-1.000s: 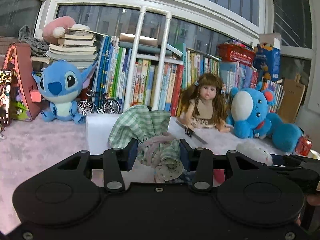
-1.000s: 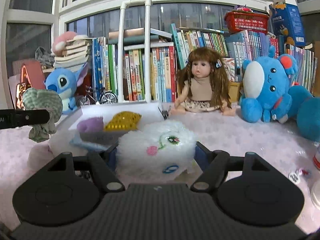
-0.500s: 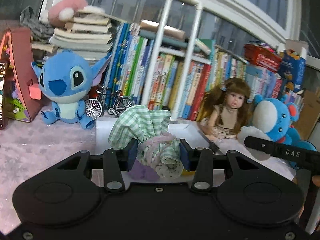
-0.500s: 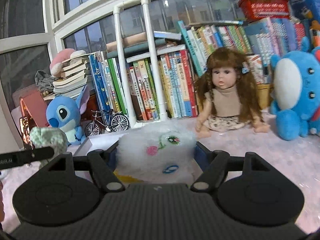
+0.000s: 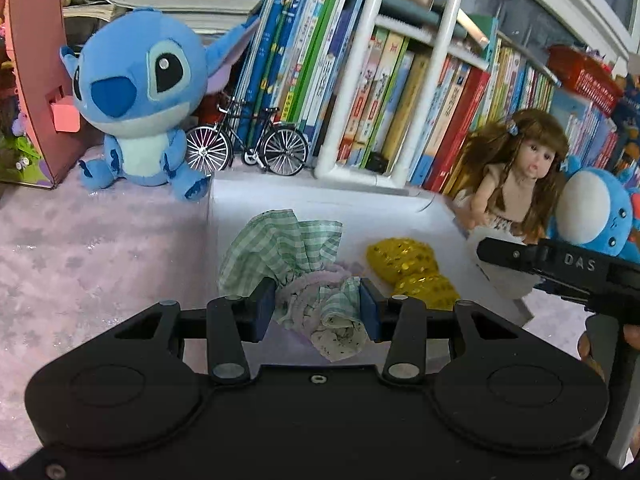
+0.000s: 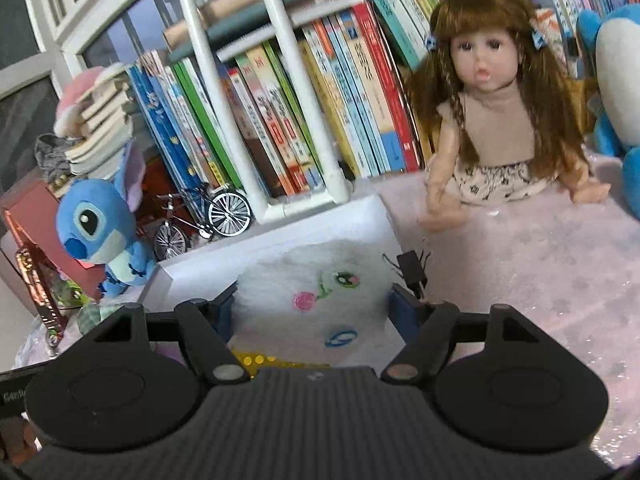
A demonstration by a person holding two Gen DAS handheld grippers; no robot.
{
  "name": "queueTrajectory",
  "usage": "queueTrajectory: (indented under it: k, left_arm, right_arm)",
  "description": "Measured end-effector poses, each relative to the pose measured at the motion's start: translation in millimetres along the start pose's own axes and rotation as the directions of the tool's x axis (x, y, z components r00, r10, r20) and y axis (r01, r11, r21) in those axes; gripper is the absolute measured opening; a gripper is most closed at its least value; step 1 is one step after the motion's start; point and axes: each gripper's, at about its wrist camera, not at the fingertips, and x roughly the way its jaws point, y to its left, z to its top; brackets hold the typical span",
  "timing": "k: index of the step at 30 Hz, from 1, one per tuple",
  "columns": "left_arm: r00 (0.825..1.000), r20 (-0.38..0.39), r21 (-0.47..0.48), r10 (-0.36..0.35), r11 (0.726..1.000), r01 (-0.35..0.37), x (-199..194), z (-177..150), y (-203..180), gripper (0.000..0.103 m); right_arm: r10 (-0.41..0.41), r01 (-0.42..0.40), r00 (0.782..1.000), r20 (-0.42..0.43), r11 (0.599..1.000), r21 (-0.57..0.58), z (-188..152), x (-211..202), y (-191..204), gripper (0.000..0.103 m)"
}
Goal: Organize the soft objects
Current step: 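Carry the green plaid cloth and white plush over the white box with both tools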
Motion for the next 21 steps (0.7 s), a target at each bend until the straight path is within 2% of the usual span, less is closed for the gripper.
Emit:
queueTrajectory:
  k: [8,21]
  left_arm:
    - [1.0,-0.016,0.002,0.006,1.0,-0.005,16,-2,-3,0.043]
    - [0.999,-0.042,0.0,-0.009,1.0,0.009,30,-7,-5,0.044]
  right_arm:
    - [-0.031,0.03,0.999,-0.042,1.0,-0.005,-2,26,3,0.076]
    - [-0.034,0.033,0.996,-0.079,0.999,-0.015,-12,39,5,0.077]
